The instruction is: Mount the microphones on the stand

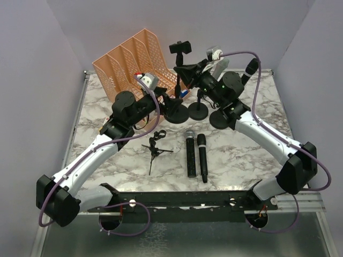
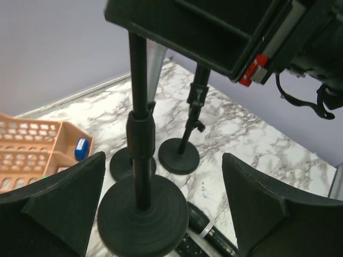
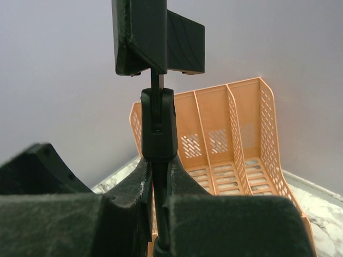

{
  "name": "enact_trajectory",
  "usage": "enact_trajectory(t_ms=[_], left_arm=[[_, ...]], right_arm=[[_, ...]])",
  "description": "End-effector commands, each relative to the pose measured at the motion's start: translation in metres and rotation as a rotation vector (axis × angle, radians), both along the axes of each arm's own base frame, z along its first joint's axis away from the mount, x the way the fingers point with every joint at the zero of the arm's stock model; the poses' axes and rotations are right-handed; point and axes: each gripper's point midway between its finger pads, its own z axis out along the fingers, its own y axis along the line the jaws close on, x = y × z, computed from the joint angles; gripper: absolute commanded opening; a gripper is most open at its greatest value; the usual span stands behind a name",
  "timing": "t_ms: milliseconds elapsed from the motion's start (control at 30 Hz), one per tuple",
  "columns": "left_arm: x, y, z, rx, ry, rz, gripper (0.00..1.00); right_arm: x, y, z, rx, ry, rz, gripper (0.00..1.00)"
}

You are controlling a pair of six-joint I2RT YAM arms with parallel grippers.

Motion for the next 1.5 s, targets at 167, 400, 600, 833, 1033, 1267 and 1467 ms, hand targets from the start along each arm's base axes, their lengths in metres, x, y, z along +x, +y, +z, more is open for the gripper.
enact_trajectory(t_ms=[167, 400, 600, 833, 1033, 1267, 1467], left_arm=[[-0.004, 0.042, 0.000, 0.060, 0.031, 0.177, 0.89], [-0.004, 0.062, 0.022, 0.030, 0.002, 0.224, 0.90], [0.010, 0.069, 0.035, 0.012, -0.004, 0.201, 0.90], [0.013, 0.072, 0.081, 0.030, -0.122, 0.117, 0.90], [0.012, 0.065, 0.107, 0.054, -0.187, -0.006, 0.90], [0.012, 0.051, 0.106, 0.026, -0.162, -0.147, 0.90], [0.016, 0.044, 0.098, 0.025, -0.145, -0.195, 0.91]], right_arm=[[-0.017, 0.019, -0.023, 0.038, -0.209, 0.136, 0.01], [-0.015, 0.048, -0.079, 0.033, -0.183, 0.276, 0.01], [-0.013, 0.061, -0.115, 0.017, -0.191, 0.343, 0.01], [-0.012, 0.067, -0.137, -0.008, -0.232, 0.401, 0.01], [-0.021, 0.065, -0.157, -0.059, -0.291, 0.456, 0.07], [-0.024, 0.052, -0.179, -0.098, -0.296, 0.503, 0.13], [-0.031, 0.051, -0.193, -0.118, -0.254, 0.543, 0.35]])
